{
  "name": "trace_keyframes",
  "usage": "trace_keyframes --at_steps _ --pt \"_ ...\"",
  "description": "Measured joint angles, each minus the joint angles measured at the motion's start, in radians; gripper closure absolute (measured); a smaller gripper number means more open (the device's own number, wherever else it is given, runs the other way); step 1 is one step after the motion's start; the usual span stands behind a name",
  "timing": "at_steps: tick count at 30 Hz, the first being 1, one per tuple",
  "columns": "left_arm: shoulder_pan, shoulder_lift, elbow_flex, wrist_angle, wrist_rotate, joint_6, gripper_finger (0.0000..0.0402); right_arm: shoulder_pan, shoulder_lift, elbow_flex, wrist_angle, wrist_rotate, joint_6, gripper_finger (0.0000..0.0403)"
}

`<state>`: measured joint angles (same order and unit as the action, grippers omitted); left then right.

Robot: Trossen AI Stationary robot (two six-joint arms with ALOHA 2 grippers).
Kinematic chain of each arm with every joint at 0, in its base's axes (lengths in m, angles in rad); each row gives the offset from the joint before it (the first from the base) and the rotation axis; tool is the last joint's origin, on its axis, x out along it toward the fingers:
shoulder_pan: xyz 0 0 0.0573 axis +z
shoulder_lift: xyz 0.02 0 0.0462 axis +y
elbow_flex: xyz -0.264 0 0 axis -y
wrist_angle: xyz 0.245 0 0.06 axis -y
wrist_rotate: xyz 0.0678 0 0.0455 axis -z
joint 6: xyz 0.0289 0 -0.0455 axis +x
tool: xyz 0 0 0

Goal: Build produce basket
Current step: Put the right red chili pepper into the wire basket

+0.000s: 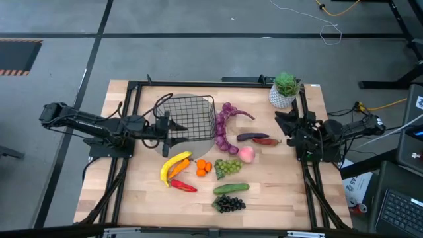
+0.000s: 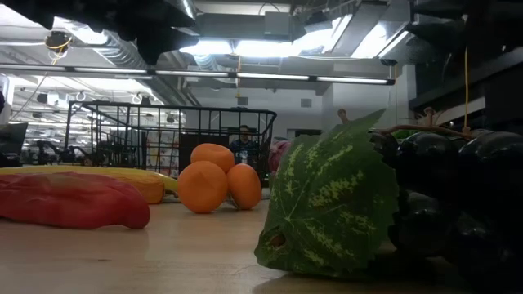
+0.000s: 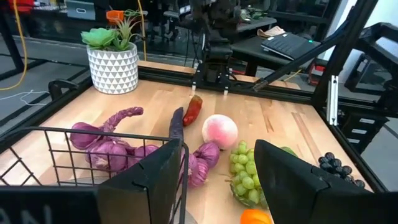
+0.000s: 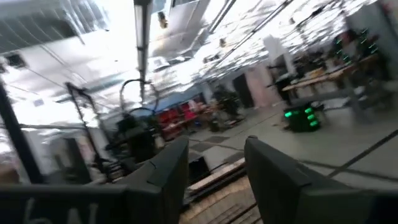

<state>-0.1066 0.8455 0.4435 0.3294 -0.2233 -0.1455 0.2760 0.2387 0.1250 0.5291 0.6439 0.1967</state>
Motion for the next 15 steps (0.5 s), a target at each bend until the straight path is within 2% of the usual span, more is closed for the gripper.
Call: trace_keyframes --at_steps 3,6,10,15 --pt "0.0 0.0 0.0 0.0 0.0 0.0 0.0202 0.0 0.059 0.075 -0.089 0.069 -0.02 0.0244" --pt "0.0 0.0 0.0 0.0 0.0 0.0 0.0202 0.0 0.127 0.158 -0.226 0.117 0.028 0.0244" --pt "0.0 0.0 0.0 0.0 0.0 0.0 0.0202 0.0 0.228 0.266 -0.422 0.123 0.152 0.0244" --pt "0.0 0.0 0.0 0.001 -0.001 0.0 0.0202 0.0 0.356 0.367 -0.581 0.123 0.246 0.0244"
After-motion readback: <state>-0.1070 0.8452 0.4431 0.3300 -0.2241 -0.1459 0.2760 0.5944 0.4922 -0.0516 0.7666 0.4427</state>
